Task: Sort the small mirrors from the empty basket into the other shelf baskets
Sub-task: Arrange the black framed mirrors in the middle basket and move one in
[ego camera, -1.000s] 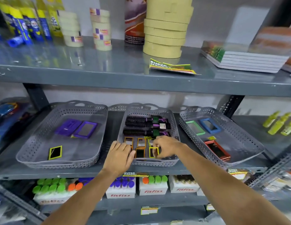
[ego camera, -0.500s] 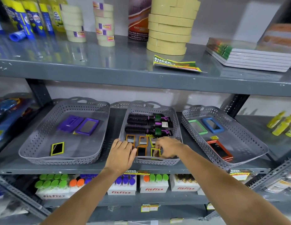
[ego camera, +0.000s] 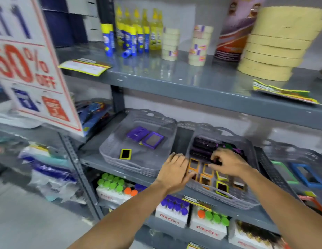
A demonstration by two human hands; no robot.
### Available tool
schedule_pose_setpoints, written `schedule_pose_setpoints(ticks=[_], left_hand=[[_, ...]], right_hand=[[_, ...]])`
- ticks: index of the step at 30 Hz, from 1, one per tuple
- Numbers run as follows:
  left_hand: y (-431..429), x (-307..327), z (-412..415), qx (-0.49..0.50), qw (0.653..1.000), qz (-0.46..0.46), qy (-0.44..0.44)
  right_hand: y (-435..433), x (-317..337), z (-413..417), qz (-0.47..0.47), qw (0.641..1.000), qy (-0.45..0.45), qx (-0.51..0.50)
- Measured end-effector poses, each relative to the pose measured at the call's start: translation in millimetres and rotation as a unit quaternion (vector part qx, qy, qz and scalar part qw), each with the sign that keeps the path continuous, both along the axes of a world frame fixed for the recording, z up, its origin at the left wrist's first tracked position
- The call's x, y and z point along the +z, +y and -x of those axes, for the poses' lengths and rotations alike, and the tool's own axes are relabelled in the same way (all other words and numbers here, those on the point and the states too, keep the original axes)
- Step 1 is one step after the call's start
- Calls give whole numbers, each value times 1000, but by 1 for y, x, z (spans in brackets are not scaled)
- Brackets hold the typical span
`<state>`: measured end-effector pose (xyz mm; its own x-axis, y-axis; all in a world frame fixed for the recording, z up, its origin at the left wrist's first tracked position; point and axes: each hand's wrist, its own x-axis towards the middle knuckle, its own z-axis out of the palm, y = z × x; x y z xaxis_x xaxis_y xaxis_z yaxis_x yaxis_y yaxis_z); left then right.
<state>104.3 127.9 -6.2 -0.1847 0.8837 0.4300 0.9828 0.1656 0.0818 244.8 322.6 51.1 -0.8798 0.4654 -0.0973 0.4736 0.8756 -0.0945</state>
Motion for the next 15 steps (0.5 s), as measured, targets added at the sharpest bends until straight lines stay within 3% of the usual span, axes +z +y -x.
schedule_pose_setpoints(ticks=[6,15], left_hand=[[-36,7,43,83,996,-15,10],[-108,4,113,202,978,-62,-6]], right_hand=[[-48,20,86,-19,995,48,82],[-112,8,201,-8,985,15,171]])
